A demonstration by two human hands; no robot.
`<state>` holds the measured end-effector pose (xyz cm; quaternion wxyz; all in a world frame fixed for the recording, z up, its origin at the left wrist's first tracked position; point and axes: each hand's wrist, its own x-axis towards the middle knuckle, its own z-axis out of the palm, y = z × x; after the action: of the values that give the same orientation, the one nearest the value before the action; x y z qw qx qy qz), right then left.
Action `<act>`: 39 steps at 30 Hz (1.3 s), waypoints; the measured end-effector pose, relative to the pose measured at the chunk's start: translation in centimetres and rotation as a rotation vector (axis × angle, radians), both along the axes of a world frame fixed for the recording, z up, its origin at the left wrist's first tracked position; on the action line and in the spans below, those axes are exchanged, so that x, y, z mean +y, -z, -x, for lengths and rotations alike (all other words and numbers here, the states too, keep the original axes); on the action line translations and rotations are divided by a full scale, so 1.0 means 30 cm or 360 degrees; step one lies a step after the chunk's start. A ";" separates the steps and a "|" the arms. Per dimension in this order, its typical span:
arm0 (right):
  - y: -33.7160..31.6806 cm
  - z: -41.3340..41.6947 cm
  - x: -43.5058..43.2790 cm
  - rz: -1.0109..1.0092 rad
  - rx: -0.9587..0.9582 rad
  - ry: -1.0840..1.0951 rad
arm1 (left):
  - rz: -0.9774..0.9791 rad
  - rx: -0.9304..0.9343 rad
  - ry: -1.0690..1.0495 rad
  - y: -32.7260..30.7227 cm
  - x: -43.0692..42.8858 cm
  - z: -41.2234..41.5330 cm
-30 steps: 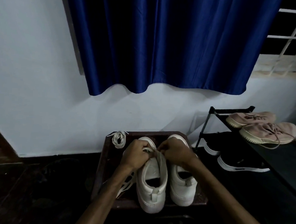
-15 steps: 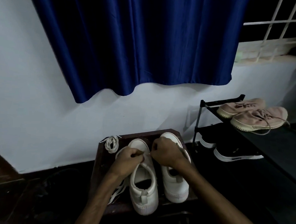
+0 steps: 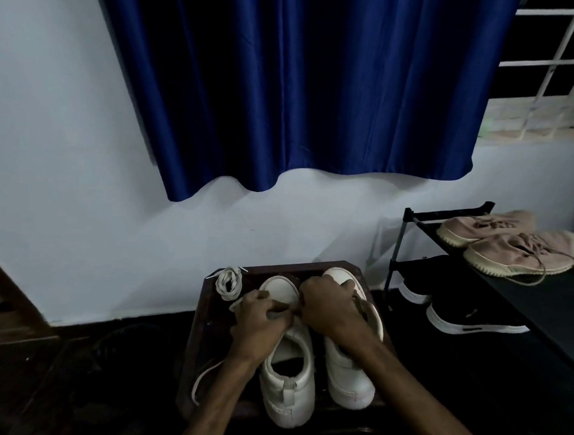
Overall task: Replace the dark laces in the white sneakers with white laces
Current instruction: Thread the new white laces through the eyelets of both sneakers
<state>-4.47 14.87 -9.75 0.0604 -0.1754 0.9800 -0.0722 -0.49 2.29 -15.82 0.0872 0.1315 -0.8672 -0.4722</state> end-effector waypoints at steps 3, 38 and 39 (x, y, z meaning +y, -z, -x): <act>-0.035 -0.004 0.038 0.0059 0.0011 -0.0072 | 0.0043 -0.0092 0.0010 -0.020 0.013 -0.012; -0.094 0.012 0.012 -0.0174 -0.0066 -0.0178 | 0.0094 -0.0081 0.0044 -0.040 0.022 -0.031; -0.077 0.009 -0.002 -0.0258 -0.0044 -0.0155 | 0.0112 -0.0074 0.0056 -0.040 0.022 -0.032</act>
<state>-4.74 14.81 -7.45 0.0913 -0.2165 0.9720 0.0080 0.46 2.95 -14.61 0.0632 0.1241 -0.8872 -0.4398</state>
